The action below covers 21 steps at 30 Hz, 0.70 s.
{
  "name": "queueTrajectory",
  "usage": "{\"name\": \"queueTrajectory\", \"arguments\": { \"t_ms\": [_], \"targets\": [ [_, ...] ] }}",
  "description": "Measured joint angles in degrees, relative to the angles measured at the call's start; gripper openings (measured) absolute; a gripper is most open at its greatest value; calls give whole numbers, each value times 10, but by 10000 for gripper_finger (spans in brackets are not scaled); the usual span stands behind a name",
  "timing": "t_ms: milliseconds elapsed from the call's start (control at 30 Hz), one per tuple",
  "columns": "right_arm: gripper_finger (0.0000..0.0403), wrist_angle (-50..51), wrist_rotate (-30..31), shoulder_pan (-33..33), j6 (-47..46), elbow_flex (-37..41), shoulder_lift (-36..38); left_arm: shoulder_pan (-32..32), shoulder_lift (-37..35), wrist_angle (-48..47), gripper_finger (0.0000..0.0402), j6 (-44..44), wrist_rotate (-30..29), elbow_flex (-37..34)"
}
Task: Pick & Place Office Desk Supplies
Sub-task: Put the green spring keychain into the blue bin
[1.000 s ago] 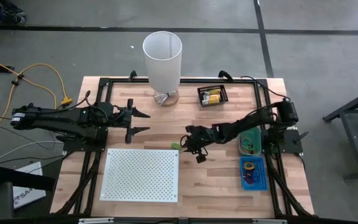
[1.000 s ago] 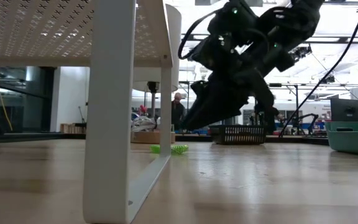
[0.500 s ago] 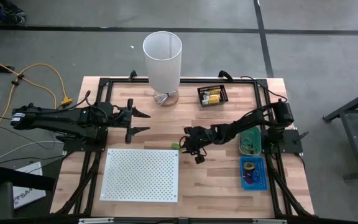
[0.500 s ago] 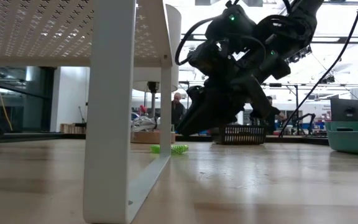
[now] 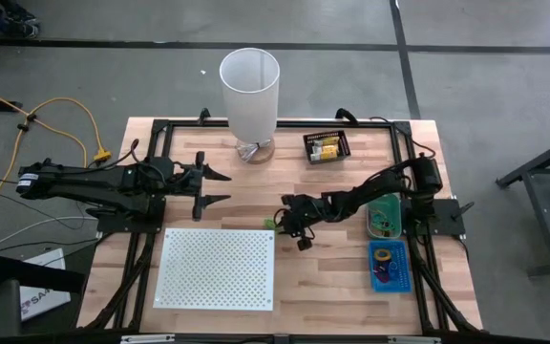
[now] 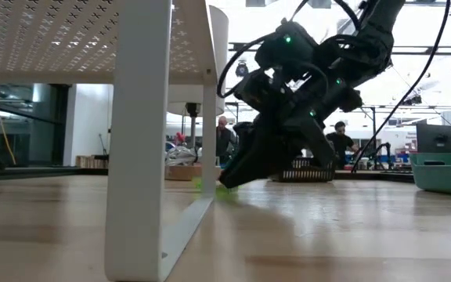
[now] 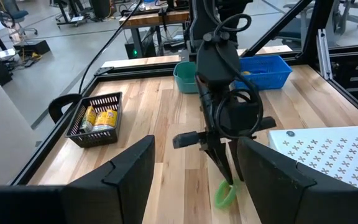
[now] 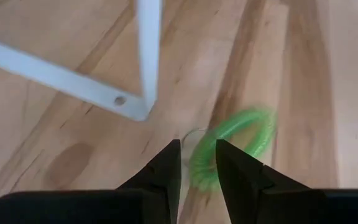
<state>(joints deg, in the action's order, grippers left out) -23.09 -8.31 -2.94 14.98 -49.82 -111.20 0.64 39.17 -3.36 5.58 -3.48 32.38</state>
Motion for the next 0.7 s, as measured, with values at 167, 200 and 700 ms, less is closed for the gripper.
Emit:
{"name": "queueTrajectory", "arguments": {
  "t_ms": [167, 200, 700],
  "targets": [
    [89, -2, 11, 2, 0, -1, 1, 0, 0, 0, 221, 0, 0, 0],
    [89, -3, 9, 3, 0, -1, 1, 0, 0, 0, 221, 0, 0, 0],
    [89, -5, 4, -1, -17, -2, -15, 0, 0, 0, 221, 0, 0, 0]
  ]
}}
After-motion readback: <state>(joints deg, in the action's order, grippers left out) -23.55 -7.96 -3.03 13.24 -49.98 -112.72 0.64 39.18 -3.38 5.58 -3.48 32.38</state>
